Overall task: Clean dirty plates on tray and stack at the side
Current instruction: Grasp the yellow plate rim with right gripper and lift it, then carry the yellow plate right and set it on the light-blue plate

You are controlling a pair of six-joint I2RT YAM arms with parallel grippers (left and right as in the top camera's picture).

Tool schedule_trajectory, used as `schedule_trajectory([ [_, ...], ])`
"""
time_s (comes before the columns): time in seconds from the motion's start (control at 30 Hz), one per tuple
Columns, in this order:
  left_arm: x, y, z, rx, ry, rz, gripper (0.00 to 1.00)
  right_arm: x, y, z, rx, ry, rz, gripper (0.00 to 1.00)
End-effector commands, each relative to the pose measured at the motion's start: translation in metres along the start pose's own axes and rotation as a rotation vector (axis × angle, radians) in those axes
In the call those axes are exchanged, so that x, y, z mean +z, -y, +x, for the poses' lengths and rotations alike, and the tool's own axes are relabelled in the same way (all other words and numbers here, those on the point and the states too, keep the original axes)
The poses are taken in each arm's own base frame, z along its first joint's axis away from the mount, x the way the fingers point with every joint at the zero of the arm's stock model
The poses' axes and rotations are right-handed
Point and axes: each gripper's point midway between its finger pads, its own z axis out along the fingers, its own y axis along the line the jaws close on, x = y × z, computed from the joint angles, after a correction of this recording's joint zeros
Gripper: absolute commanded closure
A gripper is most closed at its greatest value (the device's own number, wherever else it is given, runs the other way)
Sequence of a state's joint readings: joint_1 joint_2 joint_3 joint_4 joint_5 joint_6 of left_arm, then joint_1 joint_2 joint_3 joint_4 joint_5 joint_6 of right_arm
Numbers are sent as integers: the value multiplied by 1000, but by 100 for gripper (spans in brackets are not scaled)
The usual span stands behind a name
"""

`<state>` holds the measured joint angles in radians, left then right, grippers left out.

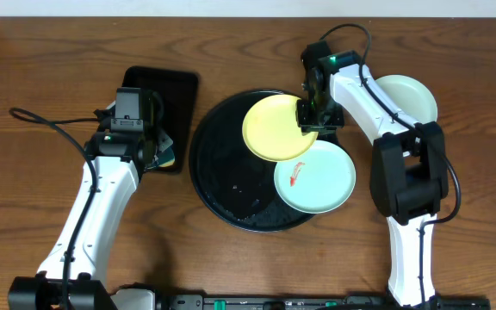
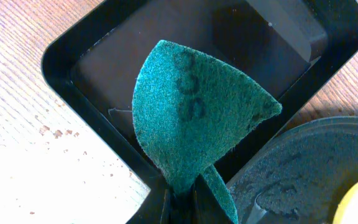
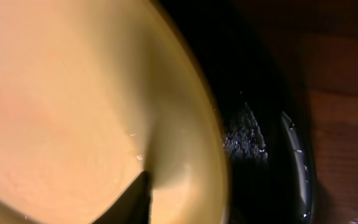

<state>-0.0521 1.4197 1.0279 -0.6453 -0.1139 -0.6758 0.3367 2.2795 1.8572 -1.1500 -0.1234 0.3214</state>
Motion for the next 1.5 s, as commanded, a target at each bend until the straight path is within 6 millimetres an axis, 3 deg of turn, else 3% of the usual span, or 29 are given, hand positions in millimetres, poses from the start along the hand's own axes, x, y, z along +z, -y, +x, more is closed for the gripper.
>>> schedule_trajectory([
  [0.0,2,-3,-1,9,3,-12,93,5,1,0,1,-3,0,73],
  [0.1,2,-3,-1,9,3,-12,93,6,0,-3,0,11,-5,72],
  [0.13,2,-3,-1,9,3,-12,93,6,0,-4,-1,15,-6,78],
  [0.2,2,-3,-1,9,3,-12,93,6,-1,-5,-4,19,-7,99],
  [0.37,2,-3,-1,9,3,-12,93,6,-5,-10,-128,42,-12,99],
  [0.63,2,-3,-1,10,3,-12,92,-3,-20,-18,-167,85,-48,99],
  [1.0,2,-2,-2,8,4,-11,93,-86,-40,-34,-312,302,-28,99],
  [1.3,2,-3,-1,9,4,-11,93,-140,-46,-31,-382,496,264,99],
  [1.47,2,-3,-1,9,4,-11,93,-179,-51,-27,-396,653,554,99],
])
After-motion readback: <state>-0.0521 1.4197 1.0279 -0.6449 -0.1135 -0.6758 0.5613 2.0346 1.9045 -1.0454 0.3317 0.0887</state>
